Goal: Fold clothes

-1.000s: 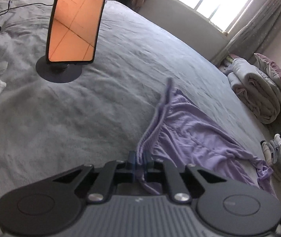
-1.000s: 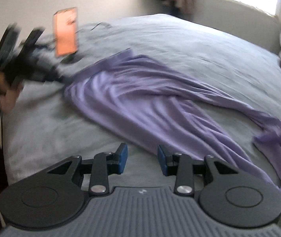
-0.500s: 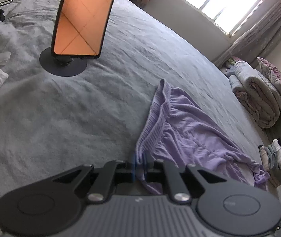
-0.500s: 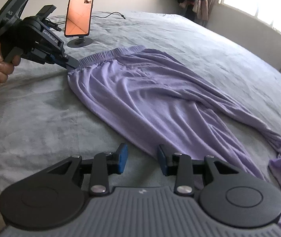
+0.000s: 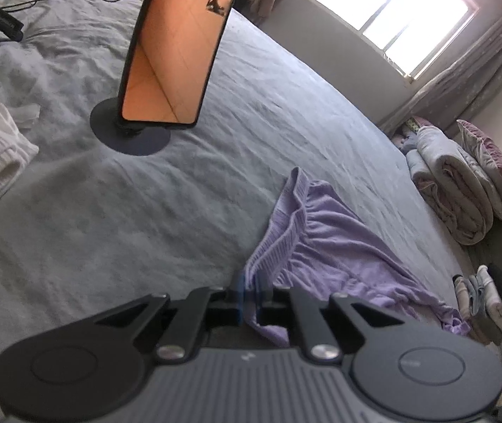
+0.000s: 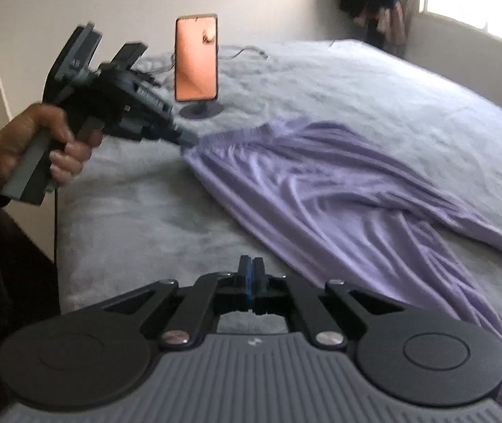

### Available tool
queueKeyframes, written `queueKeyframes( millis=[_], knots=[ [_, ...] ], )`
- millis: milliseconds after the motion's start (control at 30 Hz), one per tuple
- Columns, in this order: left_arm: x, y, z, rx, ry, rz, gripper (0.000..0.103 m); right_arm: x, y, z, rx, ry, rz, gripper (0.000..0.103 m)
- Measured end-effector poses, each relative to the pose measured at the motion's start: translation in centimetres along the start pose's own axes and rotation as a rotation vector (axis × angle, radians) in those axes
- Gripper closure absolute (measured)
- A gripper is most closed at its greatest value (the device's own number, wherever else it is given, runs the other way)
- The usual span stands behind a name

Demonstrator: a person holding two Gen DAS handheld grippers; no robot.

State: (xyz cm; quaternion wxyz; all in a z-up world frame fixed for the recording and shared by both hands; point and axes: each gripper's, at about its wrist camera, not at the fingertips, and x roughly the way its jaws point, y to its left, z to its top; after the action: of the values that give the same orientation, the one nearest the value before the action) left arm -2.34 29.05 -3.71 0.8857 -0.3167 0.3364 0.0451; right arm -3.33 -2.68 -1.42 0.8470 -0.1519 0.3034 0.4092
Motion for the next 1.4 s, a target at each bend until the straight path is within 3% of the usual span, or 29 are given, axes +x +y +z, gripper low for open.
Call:
queueKeyframes(
  millis=[133,200,400,567,600,633,733,933,1100,1233,1400],
  knots=[
    [0.6,0.5,-0.1,-0.018,0.024,0.0,0.097,0.9,0.0,-0.3,-0.03,0.008,-0.088,0.073],
    [0.7,0.5,-0.1,-0.022,0.026,-0.001,0.097,1.5,-0.2,-0.5,-0.039,0.013,-0.108,0.064],
    [0.9,0.6,-0.3,-0.024,0.033,0.003,0.096,3.7,-1.3,-1.4,-0.048,0.064,-0.163,0.064],
    [1.2,0.4,-0.3,-0.014,0.035,0.016,0.096,4.5,-2.1,-1.4,-0.033,0.05,-0.2,0.065],
    [1.3,0.4,-0.2,-0.011,0.035,0.018,0.096,4.6,-2.1,-1.3,-0.035,0.052,-0.205,0.08],
    [1.3,0.4,-0.2,-0.009,0.035,0.021,0.096,4.7,-2.0,-1.2,-0.037,0.054,-0.21,0.103],
    [1.2,0.2,-0.1,0.01,0.029,0.024,0.097,4.2,-1.6,-0.7,-0.035,0.074,-0.209,0.103],
    [-0.5,0.3,0.4,0.039,0.008,-0.004,0.098,0.6,0.1,0.6,-0.015,0.101,-0.039,0.103],
    [-1.5,1.1,0.6,0.027,0.011,-0.005,0.098,0.4,1.5,0.3,0.026,0.171,0.06,0.102],
    [-0.9,1.6,0.3,0.028,0.046,0.022,0.098,1.8,1.8,-0.3,0.028,0.24,0.076,0.102],
    [0.0,2.0,-0.1,0.03,0.079,0.035,0.097,2.4,1.6,-0.5,0.036,0.258,0.076,0.101]
  ],
)
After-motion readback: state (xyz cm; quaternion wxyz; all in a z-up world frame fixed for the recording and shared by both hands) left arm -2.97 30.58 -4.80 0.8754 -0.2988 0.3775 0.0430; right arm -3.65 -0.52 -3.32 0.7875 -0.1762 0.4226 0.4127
